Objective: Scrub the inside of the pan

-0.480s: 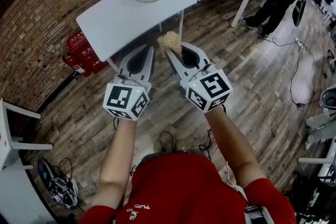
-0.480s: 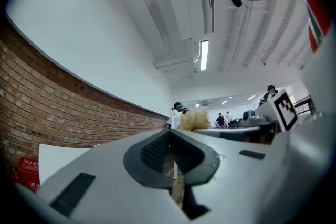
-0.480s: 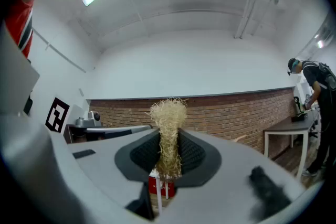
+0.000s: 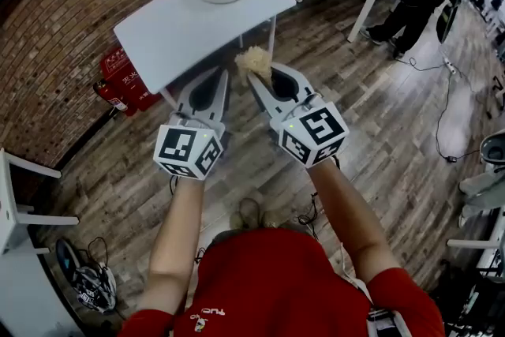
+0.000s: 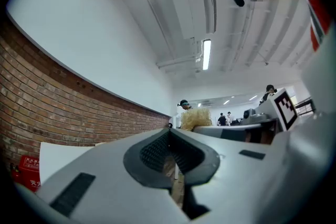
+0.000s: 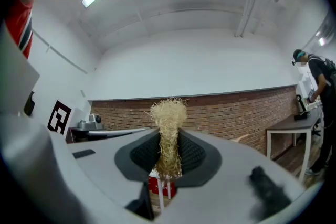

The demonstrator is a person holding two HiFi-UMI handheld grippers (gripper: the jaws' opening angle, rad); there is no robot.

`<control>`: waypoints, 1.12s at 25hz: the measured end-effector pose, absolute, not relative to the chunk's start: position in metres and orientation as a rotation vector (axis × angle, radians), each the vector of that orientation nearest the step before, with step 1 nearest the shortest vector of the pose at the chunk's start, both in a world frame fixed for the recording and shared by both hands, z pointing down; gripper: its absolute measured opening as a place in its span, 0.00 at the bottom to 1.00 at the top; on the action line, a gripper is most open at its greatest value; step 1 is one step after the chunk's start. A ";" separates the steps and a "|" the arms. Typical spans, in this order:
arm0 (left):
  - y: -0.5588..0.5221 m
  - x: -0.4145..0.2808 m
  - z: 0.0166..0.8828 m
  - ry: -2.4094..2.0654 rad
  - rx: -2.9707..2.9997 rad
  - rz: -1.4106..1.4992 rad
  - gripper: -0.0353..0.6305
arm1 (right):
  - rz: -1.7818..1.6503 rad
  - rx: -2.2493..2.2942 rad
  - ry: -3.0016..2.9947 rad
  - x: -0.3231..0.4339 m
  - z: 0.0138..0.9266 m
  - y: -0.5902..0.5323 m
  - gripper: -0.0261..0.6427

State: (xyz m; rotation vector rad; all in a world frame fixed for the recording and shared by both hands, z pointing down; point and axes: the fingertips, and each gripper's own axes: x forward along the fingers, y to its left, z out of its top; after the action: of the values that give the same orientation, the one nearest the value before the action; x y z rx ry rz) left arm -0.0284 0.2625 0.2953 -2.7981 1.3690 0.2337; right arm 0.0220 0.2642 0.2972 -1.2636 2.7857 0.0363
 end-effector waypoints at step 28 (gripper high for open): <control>0.174 -0.016 0.308 1.498 -2.711 0.151 0.07 | 0.027 -1.263 2.819 0.059 0.307 0.167 0.17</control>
State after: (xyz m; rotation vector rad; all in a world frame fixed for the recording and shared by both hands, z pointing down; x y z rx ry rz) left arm -0.0158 0.1740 0.3079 -2.7112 1.4980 0.1509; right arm 0.0589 0.1674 0.3068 -1.2627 2.8193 0.0270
